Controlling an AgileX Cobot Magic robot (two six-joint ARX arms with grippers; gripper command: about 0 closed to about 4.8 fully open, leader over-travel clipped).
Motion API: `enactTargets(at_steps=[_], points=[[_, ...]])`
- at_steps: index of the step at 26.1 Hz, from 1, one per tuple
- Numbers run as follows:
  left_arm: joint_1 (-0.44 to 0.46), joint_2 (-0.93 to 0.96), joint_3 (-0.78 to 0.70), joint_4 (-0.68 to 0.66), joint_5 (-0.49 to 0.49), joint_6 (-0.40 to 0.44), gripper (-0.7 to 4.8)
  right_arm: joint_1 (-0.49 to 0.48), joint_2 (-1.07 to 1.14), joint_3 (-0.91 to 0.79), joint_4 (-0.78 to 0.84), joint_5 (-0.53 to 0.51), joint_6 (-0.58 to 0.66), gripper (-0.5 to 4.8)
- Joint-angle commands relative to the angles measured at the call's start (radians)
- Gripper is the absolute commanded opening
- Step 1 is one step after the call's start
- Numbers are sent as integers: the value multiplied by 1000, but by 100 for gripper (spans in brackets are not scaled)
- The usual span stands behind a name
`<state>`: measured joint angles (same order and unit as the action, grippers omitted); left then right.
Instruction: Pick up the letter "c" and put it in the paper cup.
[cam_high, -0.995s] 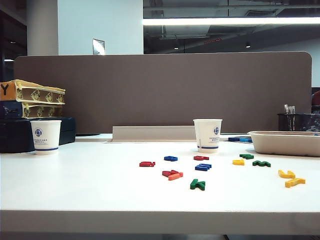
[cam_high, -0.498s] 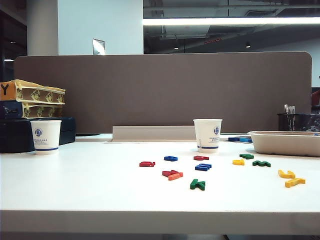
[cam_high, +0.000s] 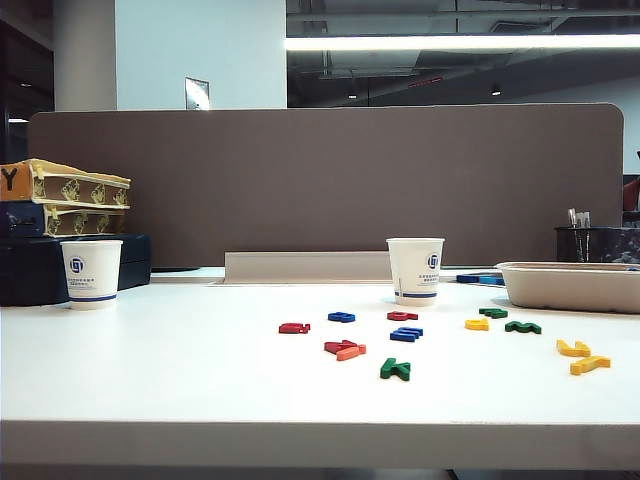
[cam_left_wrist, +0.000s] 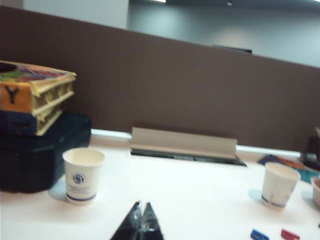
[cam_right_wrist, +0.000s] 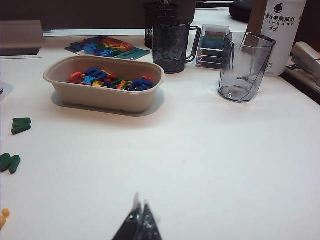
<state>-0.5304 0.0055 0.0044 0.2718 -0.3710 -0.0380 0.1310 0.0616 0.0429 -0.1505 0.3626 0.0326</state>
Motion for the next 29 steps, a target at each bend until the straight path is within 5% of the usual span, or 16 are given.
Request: enactTargets(at_steps=[1, 20, 24, 29], points=[[21, -3, 3, 5, 1, 3, -5, 2, 0, 4, 13, -2, 16, -1], [191, -3, 3, -55, -55, 3, -5, 1, 0, 3, 12, -2, 16, -1], [254, -3, 3, -55, 89, 3, -5, 1, 0, 4, 13, -2, 16, -1], [408, -3, 3, -58, 406, 3, -5, 1, 0, 4, 13, -2, 16, -1]])
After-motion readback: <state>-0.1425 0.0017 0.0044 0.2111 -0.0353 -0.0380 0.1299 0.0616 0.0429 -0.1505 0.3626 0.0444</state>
